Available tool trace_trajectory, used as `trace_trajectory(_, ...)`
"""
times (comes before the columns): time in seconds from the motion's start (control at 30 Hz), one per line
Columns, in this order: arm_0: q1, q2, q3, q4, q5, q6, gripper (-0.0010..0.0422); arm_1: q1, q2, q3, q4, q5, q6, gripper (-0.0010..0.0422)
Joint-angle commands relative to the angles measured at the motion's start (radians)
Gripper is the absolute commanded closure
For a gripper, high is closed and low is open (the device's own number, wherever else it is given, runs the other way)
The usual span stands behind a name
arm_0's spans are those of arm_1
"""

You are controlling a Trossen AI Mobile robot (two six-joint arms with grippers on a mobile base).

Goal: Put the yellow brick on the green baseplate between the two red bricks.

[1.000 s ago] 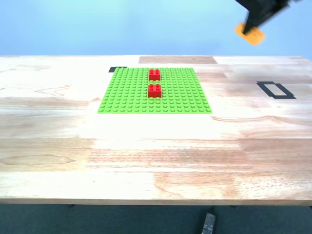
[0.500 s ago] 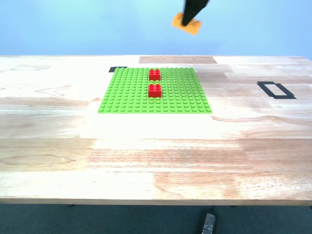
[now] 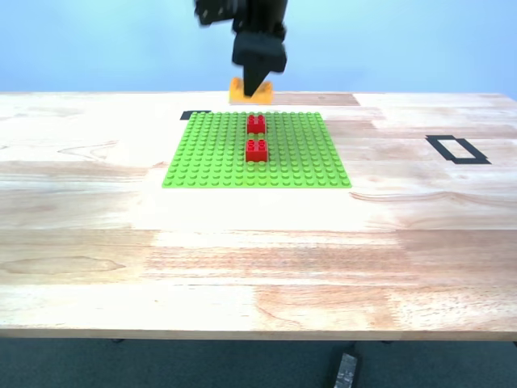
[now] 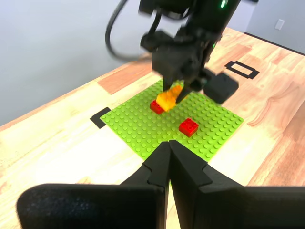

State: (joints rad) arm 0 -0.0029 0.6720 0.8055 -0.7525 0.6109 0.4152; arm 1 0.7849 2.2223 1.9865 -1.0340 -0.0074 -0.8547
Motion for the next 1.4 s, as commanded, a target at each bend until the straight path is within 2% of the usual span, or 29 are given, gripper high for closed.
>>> trace_trajectory(0.03, 0.000, -0.001, 0.000, 0.000, 0.000, 0.000, 0.0412, 0.001, 0.030, -0.006, 0.002, 0.021, -0.008, 0.0326)
trace_trajectory(0.37, 0.000, -0.001, 0.000, 0.000, 0.000, 0.000, 0.0412, -0.012, 0.001, -0.129, 0.101, 0.062, -0.082, 0.0326)
trace_trajectory(1.03, 0.000, 0.001, 0.000, 0.008, 0.000, 0.003, 0.0413, -0.010, 0.023, -0.172, 0.126, -0.021, -0.054, 0.0326)
trace_trajectory(1.4, 0.000, 0.001, 0.000, 0.004, 0.000, 0.004, 0.0412, -0.010, 0.028, -0.177, 0.166, -0.015, -0.018, 0.0326)
